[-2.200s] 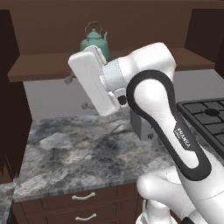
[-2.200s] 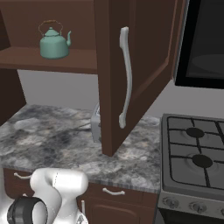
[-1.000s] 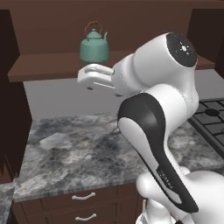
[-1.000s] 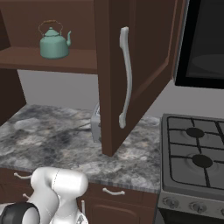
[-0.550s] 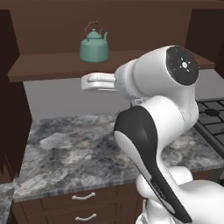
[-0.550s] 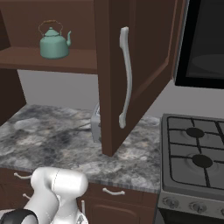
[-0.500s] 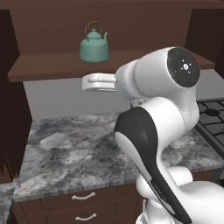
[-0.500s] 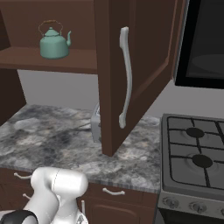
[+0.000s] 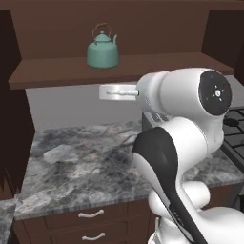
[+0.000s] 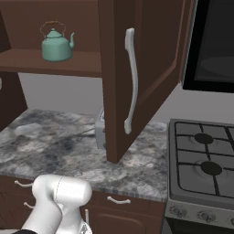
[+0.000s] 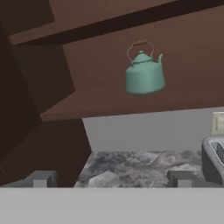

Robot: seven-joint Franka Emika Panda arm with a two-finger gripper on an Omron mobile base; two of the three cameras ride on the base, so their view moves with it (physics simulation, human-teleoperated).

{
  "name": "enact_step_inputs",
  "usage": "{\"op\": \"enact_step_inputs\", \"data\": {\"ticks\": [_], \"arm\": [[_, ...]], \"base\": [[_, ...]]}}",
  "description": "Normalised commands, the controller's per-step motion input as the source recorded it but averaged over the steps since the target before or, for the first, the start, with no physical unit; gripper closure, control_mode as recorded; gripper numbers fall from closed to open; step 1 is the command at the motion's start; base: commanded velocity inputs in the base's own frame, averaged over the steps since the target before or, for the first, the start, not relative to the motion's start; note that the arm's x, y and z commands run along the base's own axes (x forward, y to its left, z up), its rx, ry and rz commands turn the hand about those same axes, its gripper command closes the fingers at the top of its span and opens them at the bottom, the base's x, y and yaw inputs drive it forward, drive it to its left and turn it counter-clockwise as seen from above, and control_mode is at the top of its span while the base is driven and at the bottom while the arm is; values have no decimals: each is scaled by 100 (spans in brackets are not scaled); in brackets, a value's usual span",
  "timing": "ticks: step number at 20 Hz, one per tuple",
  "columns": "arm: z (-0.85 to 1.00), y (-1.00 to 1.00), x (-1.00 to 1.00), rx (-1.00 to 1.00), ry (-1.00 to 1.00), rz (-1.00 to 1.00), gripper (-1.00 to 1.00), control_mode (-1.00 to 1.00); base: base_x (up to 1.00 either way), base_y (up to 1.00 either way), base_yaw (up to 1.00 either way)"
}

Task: Open the cabinet, pick the kettle from the cabinet, and place it in the sink.

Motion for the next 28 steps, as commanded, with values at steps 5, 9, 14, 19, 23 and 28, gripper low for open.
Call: {"op": "enact_step_inputs", "data": {"ticks": [5, 9, 14, 19, 23, 28], "arm": [[2, -34, 0, 13, -14, 5, -100, -100], [0, -28, 7, 12, -6, 8, -100, -100], [0, -15, 13, 5, -5, 9, -100, -100], [4, -2, 11, 0, -13, 6, -100, -100], [3, -2, 7, 0, -10, 4, -100, -100], [0, -9, 1, 0, -6, 0, -100, -100]], "base": [[0, 0, 0], [0, 0, 0], [0, 0, 0], [0, 0, 0], [0, 0, 0], [0, 0, 0]]}}
